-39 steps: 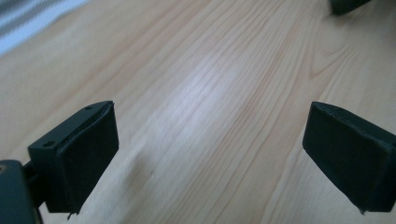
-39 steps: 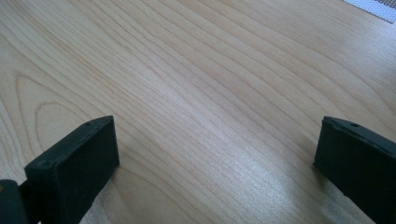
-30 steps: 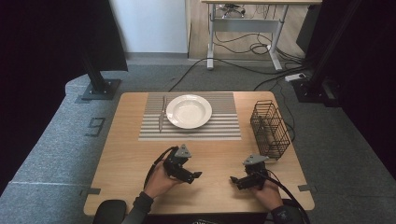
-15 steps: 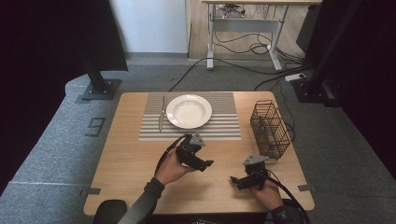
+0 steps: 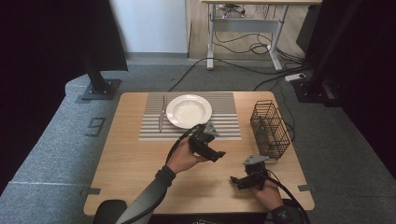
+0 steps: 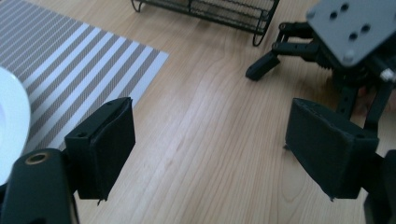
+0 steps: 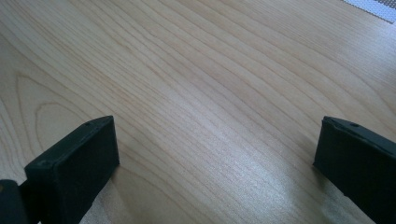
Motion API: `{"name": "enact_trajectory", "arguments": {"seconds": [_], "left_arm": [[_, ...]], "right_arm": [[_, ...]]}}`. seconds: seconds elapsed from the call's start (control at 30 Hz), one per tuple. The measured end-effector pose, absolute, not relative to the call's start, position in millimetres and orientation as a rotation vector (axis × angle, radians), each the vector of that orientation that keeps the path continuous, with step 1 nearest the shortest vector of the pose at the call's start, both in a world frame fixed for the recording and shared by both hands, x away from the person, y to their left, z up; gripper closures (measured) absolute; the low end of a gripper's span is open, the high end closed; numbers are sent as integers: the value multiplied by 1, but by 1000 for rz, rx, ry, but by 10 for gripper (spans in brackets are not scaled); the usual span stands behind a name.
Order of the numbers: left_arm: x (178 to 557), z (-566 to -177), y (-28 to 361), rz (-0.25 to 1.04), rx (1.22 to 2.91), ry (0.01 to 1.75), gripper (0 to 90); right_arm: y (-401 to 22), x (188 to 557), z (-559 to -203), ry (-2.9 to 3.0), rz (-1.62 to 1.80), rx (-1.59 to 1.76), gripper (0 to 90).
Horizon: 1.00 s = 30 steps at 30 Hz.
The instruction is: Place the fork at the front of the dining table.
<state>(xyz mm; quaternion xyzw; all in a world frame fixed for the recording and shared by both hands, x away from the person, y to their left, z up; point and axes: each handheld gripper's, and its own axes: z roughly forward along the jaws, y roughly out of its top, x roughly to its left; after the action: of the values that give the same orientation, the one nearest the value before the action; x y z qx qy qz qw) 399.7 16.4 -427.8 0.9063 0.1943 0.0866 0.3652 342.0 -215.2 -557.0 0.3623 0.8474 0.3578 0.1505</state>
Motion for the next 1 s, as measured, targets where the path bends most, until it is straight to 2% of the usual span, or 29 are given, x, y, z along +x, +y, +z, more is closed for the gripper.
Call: {"name": "enact_trajectory", "arguments": {"seconds": [0.63, 0.87, 1.0], "left_arm": [[423, -389, -46, 186, 2298, 418, 212], [430, -386, -68, 211, 2324, 384, 233], [435, -387, -81, 210, 2336, 378, 274]], "right_arm": [[-215, 341, -557, 2436, 1028, 1039, 0], [-215, 341, -557, 2436, 1029, 1040, 0], [-215, 341, -557, 2437, 1029, 1040, 0]]}}
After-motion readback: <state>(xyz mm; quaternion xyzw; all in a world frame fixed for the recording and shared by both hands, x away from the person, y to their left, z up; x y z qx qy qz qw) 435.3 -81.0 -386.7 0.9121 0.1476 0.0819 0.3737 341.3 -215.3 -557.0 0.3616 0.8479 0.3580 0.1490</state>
